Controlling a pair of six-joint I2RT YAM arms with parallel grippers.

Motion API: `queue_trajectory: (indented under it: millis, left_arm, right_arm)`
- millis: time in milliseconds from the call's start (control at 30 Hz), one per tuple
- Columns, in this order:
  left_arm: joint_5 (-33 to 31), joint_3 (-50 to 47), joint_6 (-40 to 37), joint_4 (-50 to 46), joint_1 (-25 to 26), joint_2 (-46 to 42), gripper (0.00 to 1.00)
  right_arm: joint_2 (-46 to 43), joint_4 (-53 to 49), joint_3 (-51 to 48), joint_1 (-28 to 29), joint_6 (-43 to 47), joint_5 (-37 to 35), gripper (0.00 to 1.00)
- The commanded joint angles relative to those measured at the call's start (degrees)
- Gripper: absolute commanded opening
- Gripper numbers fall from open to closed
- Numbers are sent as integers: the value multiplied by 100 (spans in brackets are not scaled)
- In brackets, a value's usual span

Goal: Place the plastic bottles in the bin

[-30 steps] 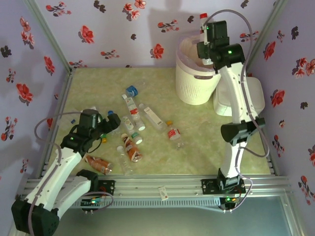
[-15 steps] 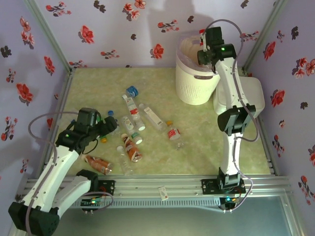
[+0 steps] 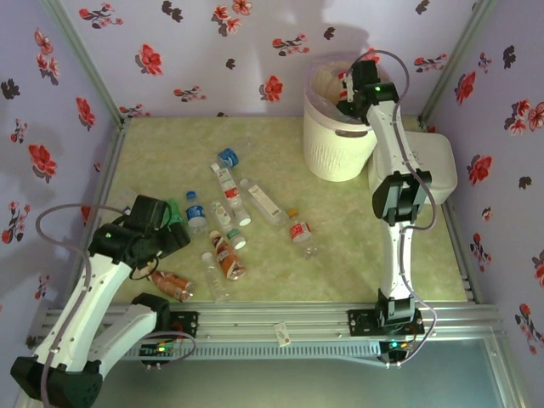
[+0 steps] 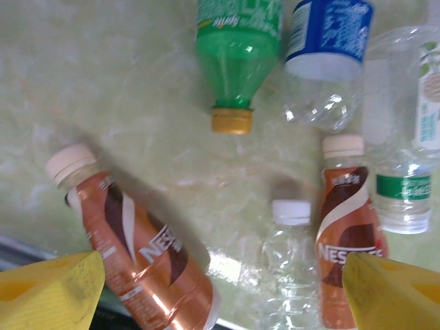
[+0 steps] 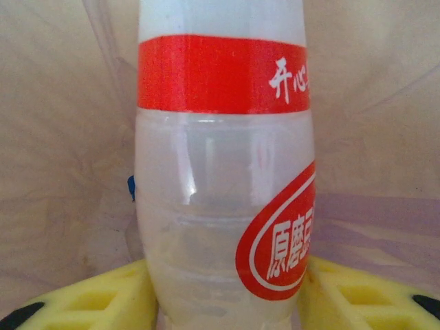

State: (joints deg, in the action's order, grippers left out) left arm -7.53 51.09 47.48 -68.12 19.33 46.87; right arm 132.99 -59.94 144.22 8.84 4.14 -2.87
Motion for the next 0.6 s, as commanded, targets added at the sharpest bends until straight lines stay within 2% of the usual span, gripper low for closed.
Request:
queue_trajectory:
  millis: [0,67,267,400,467,567]
  left_arm:
    - [-79,-192,441,-367,-39,63,91]
    - [83,-292,499,-280,-42,164,92]
    - [408,-430,578,-230,-44,568,93]
    - [387,-408,588,-459,-35,672,96]
    - [341,-410,678,-617,-30,697,100]
    - [404,-644,1069,-677,-16,678,100]
  right_arm:
    - [46,-131,143,-111,-49,219,63]
    - [-8,-140,150,-124,-36,294,69]
    - [-472,-132,149,-111,-126,557,78]
    - [-903,-153,148,-80,-194,617,88]
    - [-1091,-184,147,-46,-202,624,88]
    - [-1367,-222,142,-9,-207,661,89]
